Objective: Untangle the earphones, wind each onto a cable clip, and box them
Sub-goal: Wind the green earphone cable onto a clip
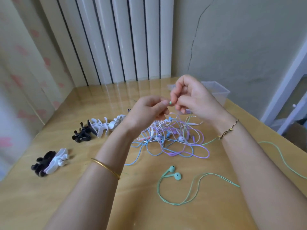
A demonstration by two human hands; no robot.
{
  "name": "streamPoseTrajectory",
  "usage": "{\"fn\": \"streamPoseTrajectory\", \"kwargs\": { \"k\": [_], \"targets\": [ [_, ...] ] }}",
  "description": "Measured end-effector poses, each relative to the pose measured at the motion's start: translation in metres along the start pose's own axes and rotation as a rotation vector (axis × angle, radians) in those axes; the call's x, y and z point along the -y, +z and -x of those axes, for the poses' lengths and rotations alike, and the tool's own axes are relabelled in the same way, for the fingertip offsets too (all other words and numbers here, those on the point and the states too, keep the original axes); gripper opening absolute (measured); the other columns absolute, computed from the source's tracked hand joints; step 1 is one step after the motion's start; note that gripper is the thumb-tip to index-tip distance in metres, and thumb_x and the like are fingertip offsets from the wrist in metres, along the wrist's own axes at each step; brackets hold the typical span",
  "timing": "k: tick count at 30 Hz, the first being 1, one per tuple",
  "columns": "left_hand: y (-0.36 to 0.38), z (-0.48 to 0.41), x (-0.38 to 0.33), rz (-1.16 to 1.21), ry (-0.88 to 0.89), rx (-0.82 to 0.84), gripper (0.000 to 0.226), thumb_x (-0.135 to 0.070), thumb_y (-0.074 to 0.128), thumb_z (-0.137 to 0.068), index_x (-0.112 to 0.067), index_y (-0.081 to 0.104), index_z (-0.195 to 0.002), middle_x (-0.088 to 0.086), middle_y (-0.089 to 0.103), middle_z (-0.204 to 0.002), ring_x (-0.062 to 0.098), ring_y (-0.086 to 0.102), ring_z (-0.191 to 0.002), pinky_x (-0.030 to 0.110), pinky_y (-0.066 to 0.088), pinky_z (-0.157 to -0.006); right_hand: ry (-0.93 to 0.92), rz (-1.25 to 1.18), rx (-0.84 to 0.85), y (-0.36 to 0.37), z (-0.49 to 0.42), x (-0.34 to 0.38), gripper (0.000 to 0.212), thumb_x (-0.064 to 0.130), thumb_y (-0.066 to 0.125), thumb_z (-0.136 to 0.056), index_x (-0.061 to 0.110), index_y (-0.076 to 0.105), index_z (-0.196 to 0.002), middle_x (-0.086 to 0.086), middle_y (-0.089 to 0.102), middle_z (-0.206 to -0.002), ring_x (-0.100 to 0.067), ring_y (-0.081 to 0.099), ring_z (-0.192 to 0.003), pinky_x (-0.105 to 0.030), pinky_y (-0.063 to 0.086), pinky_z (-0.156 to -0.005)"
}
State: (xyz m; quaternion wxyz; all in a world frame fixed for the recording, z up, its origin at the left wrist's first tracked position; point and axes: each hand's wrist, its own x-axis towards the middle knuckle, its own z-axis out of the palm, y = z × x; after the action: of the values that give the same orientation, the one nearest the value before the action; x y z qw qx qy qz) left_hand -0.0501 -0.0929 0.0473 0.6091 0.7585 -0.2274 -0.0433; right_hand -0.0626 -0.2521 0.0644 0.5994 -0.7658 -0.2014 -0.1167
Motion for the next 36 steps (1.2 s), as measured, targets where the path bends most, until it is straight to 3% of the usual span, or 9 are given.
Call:
{"fn": "streamPoseTrajectory", "kwargs": {
  "k": [4, 10, 15, 20, 23, 25, 29, 34, 36],
  "targets": [
    [-0.014, 0.003, 0.008, 0.015, -0.028, 0.024, 0.018, -0.009, 0.05, -0.097, -0.012, 0.063, -0.084, -0.009, 0.058, -0.057, 0.007, 0.05, -0.053, 0.015, 0.042, -0.056, -0.014, 0.056, 0.013, 0.007, -0.012, -0.005, 0.04, -0.024, 0.047, -0.077, 0.016, 0.047, -0.081, -0.009, 0.062, -0.084, -0.011, 0.058, -0.052, -0.021, 0.042, -0.043],
    [-0.02, 0.001, 0.015, 0.138, -0.15, 0.103, 0.02, -0.012, 0.045, -0.099, -0.008, 0.064, -0.102, -0.001, 0.062, -0.066, 0.011, 0.055, -0.057, 0.02, 0.049, -0.063, 0.013, 0.325, 0.015, 0.007, -0.021, -0.013, 0.019, -0.005, 0.066, -0.082, 0.013, 0.064, -0.078, 0.0, 0.057, -0.057, -0.001, 0.05, -0.041, -0.011, 0.037, -0.041],
    [-0.012, -0.005, 0.021, 0.262, -0.146, 0.113, 0.02, -0.01, 0.043, -0.1, -0.008, 0.061, -0.092, -0.003, 0.061, -0.067, 0.008, 0.056, -0.058, 0.021, 0.052, -0.063, -0.026, 0.243, 0.078, 0.009, -0.023, -0.016, 0.019, -0.003, 0.067, -0.082, 0.015, 0.067, -0.077, 0.002, 0.061, -0.057, -0.001, 0.053, -0.051, -0.01, 0.038, -0.046],
    [-0.018, -0.007, 0.017, 0.446, -0.221, 0.129, 0.022, -0.011, 0.04, -0.1, -0.011, 0.061, -0.091, -0.007, 0.06, -0.064, 0.004, 0.056, -0.054, 0.019, 0.051, -0.062, 0.045, 0.091, 0.037, 0.011, -0.025, -0.026, 0.012, -0.001, 0.062, -0.087, 0.009, 0.067, -0.084, 0.008, 0.059, -0.05, -0.002, 0.044, -0.043, -0.014, 0.037, -0.041],
    [-0.017, -0.011, 0.012, 0.72, -0.258, -0.006, 0.02, -0.015, 0.043, -0.098, -0.017, 0.062, -0.09, -0.009, 0.066, -0.066, 0.001, 0.06, -0.056, 0.022, 0.046, -0.072, 0.107, -0.022, -0.031, 0.018, -0.025, -0.032, 0.01, 0.004, 0.062, -0.088, 0.009, 0.067, -0.081, 0.006, 0.056, -0.048, -0.003, 0.039, -0.036, -0.014, 0.03, -0.036],
    [-0.015, -0.013, 0.009, 0.839, -0.252, -0.118, 0.019, -0.013, 0.045, -0.098, -0.02, 0.062, -0.092, -0.01, 0.071, -0.074, -0.001, 0.065, -0.064, 0.025, 0.041, -0.077, 0.137, 0.032, -0.023, 0.025, -0.025, -0.034, 0.016, 0.009, 0.062, -0.09, 0.013, 0.065, -0.074, 0.006, 0.054, -0.045, -0.004, 0.038, -0.034, -0.016, 0.029, -0.034],
    [-0.011, -0.015, 0.008, 0.994, -0.228, -0.344, 0.018, -0.008, 0.049, -0.096, -0.019, 0.063, -0.095, -0.006, 0.074, -0.085, 0.002, 0.069, -0.074, 0.025, 0.042, -0.079, 0.203, 0.138, 0.073, 0.034, -0.023, -0.034, 0.012, 0.008, 0.057, -0.093, 0.004, 0.065, -0.085, 0.002, 0.057, -0.05, -0.005, 0.038, -0.031, -0.016, 0.03, -0.033],
    [-0.006, -0.015, 0.016, 0.803, -0.091, -0.521, 0.015, -0.004, 0.055, -0.092, -0.015, 0.064, -0.094, -0.001, 0.073, -0.092, 0.006, 0.07, -0.081, 0.018, 0.047, -0.07, 0.177, 0.454, 0.264, 0.036, -0.02, -0.021, 0.014, 0.017, 0.061, -0.091, 0.011, 0.067, -0.08, 0.003, 0.059, -0.055, -0.002, 0.042, -0.038, -0.011, 0.03, -0.041],
    [-0.004, -0.015, 0.019, 0.608, -0.009, -0.555, 0.016, 0.003, 0.057, -0.089, -0.009, 0.067, -0.092, 0.005, 0.072, -0.093, 0.013, 0.071, -0.085, 0.021, 0.054, -0.075, 0.134, 0.523, 0.273, 0.031, -0.019, -0.013, 0.014, 0.02, 0.062, -0.09, 0.013, 0.069, -0.081, 0.006, 0.057, -0.056, -0.001, 0.043, -0.045, -0.014, 0.033, -0.047]
  ]
}}
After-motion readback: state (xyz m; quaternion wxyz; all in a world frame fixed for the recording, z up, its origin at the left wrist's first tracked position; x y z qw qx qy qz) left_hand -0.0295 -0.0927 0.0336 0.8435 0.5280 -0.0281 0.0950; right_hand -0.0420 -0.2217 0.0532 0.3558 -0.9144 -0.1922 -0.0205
